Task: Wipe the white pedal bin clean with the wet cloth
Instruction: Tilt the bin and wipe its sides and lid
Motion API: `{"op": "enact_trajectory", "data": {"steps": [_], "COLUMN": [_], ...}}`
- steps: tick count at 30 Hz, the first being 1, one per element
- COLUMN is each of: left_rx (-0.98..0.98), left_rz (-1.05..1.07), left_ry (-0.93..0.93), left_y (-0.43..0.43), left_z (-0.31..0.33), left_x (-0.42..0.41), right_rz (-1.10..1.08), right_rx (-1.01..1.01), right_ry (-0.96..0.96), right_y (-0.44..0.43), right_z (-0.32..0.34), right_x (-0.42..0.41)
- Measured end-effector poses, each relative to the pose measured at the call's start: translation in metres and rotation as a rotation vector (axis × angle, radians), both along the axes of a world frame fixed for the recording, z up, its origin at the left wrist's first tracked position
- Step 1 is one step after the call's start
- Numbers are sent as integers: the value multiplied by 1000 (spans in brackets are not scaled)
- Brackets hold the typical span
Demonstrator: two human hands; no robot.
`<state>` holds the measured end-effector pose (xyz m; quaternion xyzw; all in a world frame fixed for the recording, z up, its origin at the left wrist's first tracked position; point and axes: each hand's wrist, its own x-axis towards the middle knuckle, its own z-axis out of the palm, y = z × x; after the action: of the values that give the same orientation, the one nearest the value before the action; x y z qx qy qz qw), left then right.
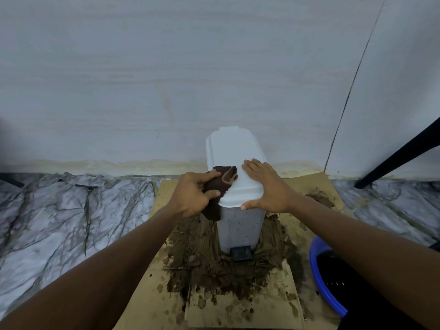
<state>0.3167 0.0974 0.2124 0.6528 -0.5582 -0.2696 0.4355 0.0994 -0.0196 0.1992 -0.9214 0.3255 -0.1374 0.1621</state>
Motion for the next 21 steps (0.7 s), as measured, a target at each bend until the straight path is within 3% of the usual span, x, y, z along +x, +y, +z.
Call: {"op": "enact_trajectory", "data": {"steps": [5,11,17,21], "left_rx": [-7,-78,-81,-157], "left_rz": [17,-63,-39,-23], "left_ry": [-73,-422,-386,-408], "left_y": [-1,-8,-46,-69], "left_z": [0,-21,-27,-42], "left_x": [-7,-20,-4,19], "right_rz": [3,20,-34,-30], "right_rx": [-7,-38,10,-124], "right_ry": [-1,2,-23,-55], "right_y": [-1,-5,-29,-42], "right_z": [0,0,8,-3], "right_x": [1,3,25,37]}}
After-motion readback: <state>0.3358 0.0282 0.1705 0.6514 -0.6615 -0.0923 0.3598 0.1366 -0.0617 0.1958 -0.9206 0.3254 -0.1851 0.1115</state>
